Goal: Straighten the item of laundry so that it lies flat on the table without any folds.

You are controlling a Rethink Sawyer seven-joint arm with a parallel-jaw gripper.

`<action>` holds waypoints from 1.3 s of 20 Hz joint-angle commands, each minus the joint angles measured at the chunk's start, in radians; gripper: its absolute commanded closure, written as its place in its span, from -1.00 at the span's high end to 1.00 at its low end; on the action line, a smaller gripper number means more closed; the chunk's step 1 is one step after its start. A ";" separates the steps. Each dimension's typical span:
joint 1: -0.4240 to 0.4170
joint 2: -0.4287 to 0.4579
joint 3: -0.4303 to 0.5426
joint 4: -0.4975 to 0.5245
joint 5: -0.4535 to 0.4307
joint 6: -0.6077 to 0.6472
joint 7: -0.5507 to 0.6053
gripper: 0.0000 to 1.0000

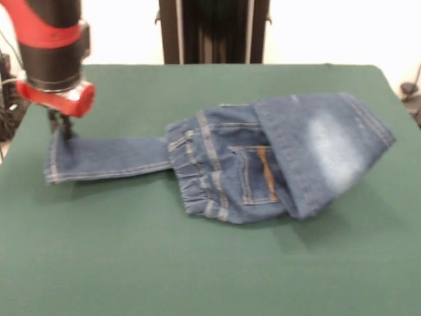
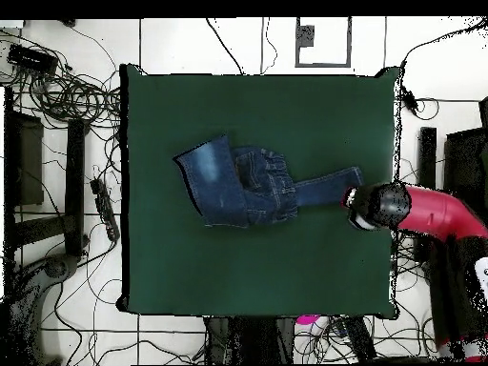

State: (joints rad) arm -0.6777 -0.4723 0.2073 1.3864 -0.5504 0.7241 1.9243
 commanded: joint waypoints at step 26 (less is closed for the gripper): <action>-0.045 0.385 0.322 -1.019 -0.133 0.572 -0.919 -1.00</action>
State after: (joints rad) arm -0.7452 -0.1486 0.3803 0.6297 -0.5926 1.1705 1.4188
